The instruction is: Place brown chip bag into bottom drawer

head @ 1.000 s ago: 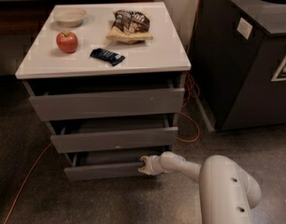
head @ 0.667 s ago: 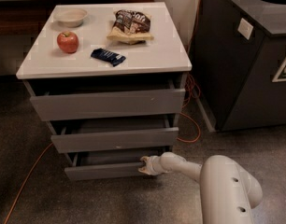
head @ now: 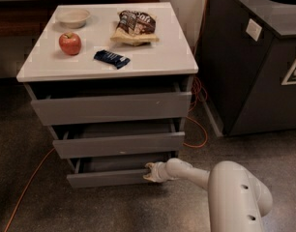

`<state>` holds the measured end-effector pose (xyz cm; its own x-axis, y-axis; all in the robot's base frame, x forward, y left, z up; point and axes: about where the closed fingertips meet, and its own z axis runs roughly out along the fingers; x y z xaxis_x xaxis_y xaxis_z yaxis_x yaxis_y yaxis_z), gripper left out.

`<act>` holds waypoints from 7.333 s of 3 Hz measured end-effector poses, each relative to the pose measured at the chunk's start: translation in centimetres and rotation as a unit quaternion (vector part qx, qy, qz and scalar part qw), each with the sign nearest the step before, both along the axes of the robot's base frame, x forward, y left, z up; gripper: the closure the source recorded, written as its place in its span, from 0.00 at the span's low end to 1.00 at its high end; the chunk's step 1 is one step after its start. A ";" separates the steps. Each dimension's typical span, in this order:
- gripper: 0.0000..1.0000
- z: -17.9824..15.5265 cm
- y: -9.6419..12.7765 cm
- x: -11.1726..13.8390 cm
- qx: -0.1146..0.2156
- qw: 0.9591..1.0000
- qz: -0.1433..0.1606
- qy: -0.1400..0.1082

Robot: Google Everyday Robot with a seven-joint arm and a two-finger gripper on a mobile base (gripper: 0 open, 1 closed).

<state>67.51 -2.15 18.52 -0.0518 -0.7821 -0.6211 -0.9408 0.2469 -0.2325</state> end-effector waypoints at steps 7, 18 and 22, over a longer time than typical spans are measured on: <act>0.53 0.0 0.0 0.0 0.000 1.000 0.000 0.000; 0.36 2.1 2.0 -5.1 0.026 1.000 0.000 0.003; 0.49 13.9 5.2 -13.1 0.087 0.996 -0.022 -0.028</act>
Offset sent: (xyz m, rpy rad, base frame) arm -0.2088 0.0614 0.0057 0.1070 0.1071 0.1658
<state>54.40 3.05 32.42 -0.0443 -0.6609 -0.7492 -0.9151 0.3277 -0.2349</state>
